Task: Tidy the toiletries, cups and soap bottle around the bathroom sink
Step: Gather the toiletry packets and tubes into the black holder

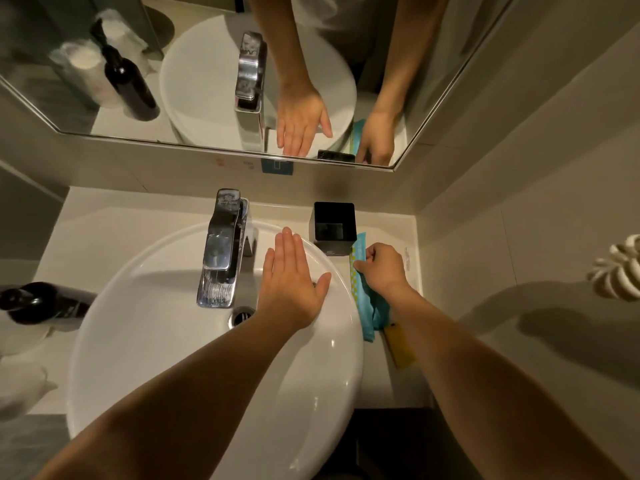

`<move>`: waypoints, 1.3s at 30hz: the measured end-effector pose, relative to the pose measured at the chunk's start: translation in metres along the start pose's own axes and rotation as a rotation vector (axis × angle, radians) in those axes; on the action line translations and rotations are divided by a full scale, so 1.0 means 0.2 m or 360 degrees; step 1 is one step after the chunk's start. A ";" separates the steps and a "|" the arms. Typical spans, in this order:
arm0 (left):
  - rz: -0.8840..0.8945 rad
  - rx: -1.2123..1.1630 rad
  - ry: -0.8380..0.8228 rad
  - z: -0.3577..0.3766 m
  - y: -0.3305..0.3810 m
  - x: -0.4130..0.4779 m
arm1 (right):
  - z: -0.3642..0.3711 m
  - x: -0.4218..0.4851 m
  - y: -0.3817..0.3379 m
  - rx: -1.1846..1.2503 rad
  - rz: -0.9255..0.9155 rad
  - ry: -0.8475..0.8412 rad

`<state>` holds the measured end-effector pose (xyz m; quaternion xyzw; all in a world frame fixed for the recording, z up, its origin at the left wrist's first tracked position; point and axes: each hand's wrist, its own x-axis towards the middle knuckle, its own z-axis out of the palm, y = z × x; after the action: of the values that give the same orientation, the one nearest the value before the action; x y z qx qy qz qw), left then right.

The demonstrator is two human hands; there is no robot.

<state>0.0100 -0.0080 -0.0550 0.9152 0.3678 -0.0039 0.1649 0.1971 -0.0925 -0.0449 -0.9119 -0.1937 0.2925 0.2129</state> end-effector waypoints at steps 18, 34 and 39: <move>-0.0051 -0.0017 -0.0197 -0.06 0.01 0.01 | -0.59 -0.41 -0.35 0.0931 -0.0540 0.0517; -0.0069 0.0017 -0.0304 -0.09 0.02 0.02 | -0.22 -0.05 -0.54 0.0853 -0.0649 0.0262; -0.0071 0.0017 -0.0262 -0.07 0.02 0.02 | -0.11 0.01 -0.52 0.0876 -0.0551 0.0185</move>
<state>0.0151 -0.0035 -0.0400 0.9042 0.3732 -0.0847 0.1896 0.1894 -0.0111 0.0230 -0.7889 -0.2470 0.2408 0.5085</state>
